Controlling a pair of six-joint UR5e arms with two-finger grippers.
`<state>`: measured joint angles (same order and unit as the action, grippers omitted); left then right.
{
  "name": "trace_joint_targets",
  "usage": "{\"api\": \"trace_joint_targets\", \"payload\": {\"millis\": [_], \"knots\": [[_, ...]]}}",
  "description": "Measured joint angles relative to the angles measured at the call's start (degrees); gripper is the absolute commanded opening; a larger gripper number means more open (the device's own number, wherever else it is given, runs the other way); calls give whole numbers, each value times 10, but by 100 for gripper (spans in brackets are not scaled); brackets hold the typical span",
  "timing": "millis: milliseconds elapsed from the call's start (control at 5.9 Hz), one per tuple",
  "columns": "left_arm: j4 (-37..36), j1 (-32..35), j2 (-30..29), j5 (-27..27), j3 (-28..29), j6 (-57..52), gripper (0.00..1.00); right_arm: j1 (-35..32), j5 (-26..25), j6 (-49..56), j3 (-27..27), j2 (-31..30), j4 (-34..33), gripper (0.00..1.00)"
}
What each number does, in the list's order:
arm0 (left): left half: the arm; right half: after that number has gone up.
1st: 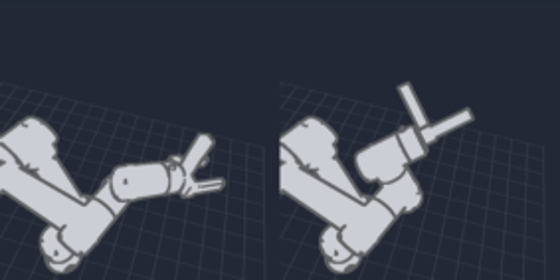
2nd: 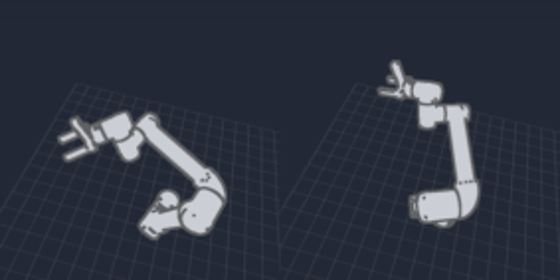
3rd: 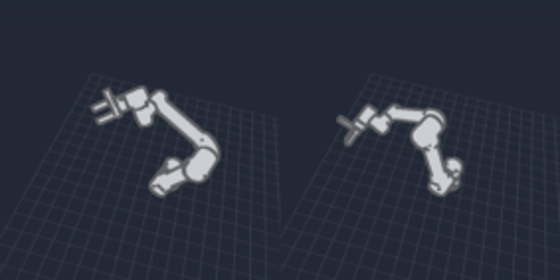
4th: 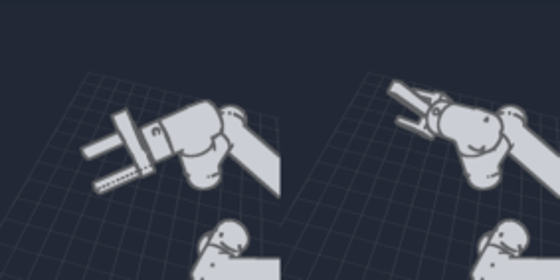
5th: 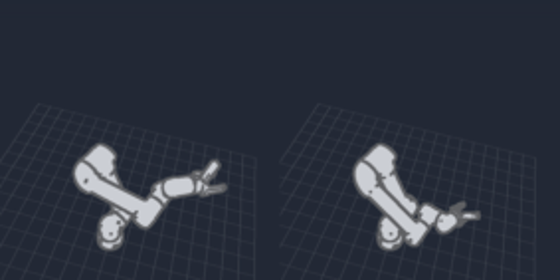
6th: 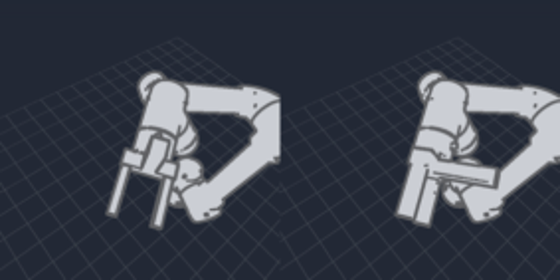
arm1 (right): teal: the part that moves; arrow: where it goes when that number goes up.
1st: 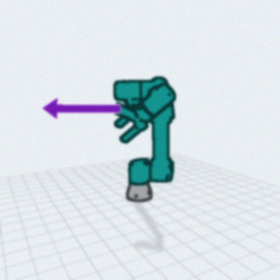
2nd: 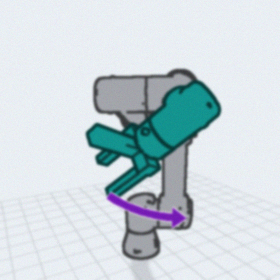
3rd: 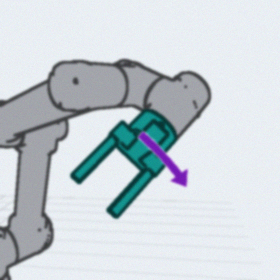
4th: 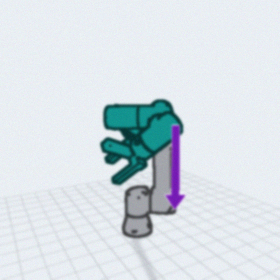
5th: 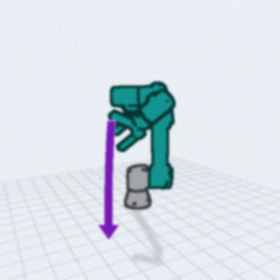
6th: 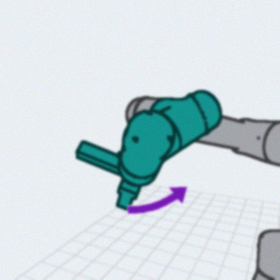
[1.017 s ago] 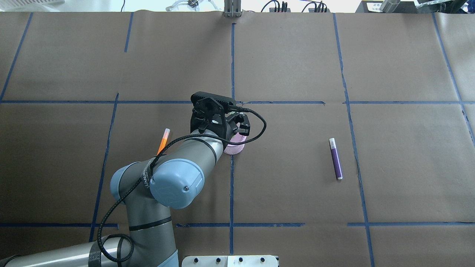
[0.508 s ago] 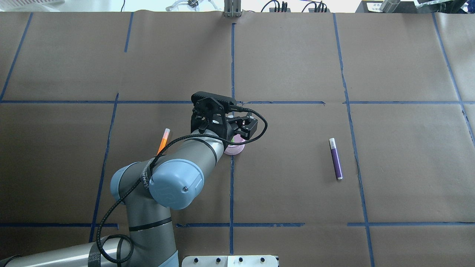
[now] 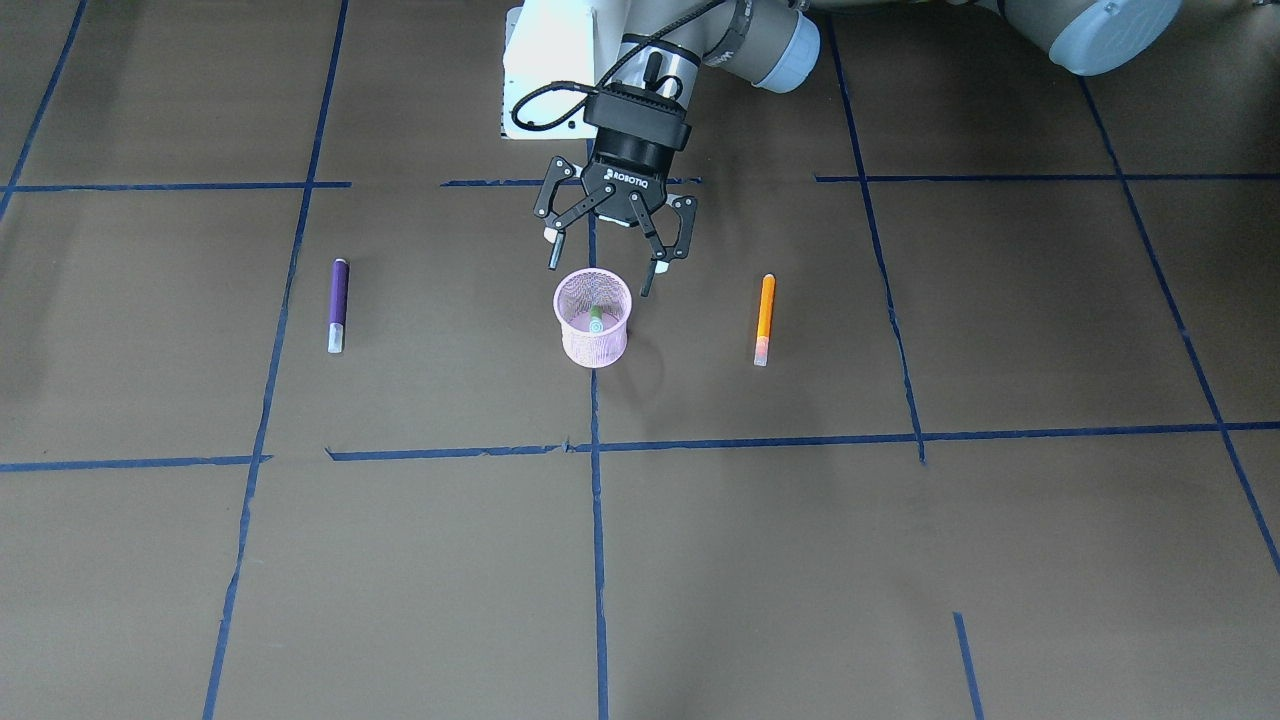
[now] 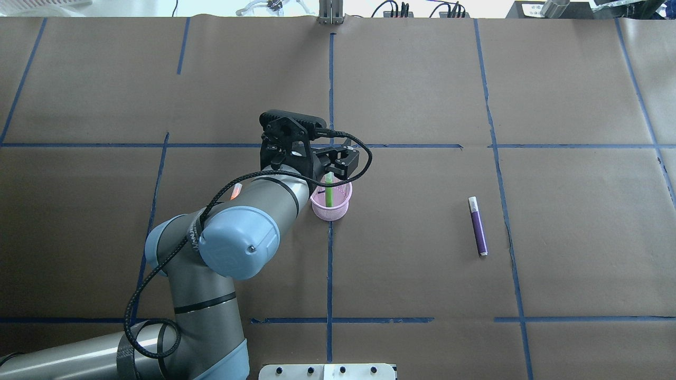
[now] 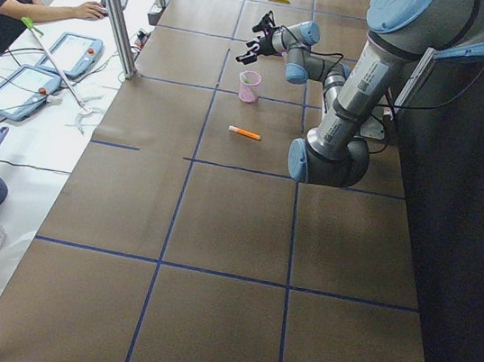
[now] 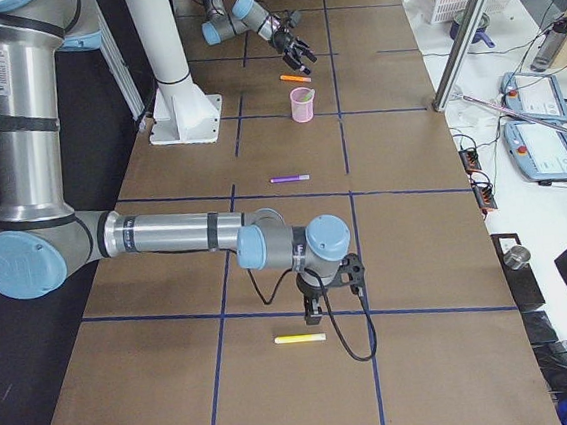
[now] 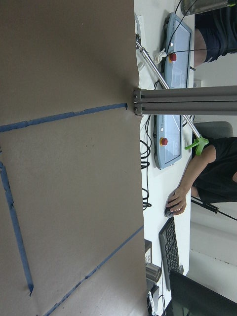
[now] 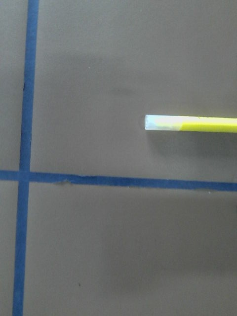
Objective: Collect pens into pen holder
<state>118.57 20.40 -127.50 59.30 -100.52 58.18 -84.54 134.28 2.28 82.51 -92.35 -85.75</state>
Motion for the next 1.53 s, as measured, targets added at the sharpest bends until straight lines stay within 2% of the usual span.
{"api": "trace_joint_targets", "payload": {"millis": [169, 508, 678, 847, 1525], "knots": [[-2, 5, 2, 5, 0, 2, 98, 1, 7, -4, -49, 17, 25, 94], [-3, 7, 3, 8, 0, 6, 99, 22, 16, -30, -97, 28, 34, 91], [-3, 6, 3, 8, -1, 7, 99, 42, 16, -54, -107, 29, 36, 88], [-2, 6, 4, 8, -1, 7, 99, 52, 16, -63, -113, 28, 37, 81], [3, 6, 6, 9, -2, 7, 99, 64, 14, -66, -124, 24, 38, 78]]}}
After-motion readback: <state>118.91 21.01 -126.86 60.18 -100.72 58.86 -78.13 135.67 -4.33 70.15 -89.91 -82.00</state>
